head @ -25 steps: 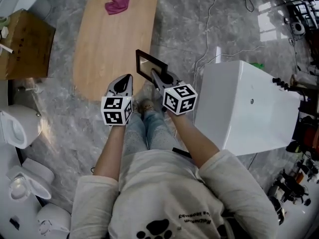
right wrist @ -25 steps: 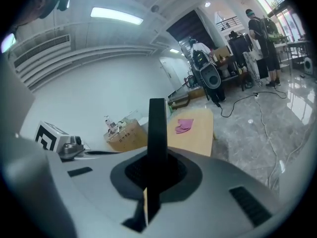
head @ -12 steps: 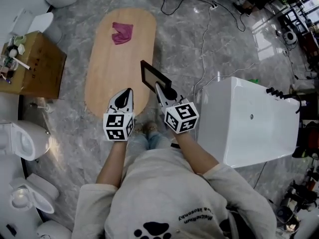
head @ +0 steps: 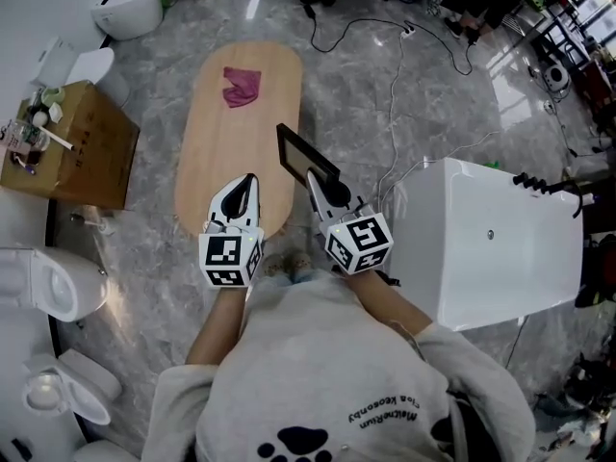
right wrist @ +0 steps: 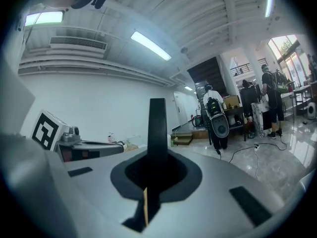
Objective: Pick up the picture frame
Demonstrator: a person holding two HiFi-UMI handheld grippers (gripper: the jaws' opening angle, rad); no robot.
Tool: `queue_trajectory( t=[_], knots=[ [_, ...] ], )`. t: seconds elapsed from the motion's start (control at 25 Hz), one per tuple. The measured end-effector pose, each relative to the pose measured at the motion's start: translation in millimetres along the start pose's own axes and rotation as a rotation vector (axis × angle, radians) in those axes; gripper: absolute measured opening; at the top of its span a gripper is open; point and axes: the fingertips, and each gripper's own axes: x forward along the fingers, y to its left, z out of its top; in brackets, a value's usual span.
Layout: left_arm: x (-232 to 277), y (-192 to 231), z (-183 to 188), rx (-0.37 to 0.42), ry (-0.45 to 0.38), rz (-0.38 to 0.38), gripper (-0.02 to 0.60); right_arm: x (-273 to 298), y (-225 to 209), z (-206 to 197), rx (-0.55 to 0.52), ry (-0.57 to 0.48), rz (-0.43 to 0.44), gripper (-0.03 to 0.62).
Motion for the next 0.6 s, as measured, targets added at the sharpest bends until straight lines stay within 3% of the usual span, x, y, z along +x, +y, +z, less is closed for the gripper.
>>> queue_trajectory(
  t=[0.6],
  knots=[
    [-41.6,-18.0,54.7,0.027,-0.166,0.084,0.009,-37.2,20.9,53.0,-0.109,-0.159,-0.006,0.015]
  ],
)
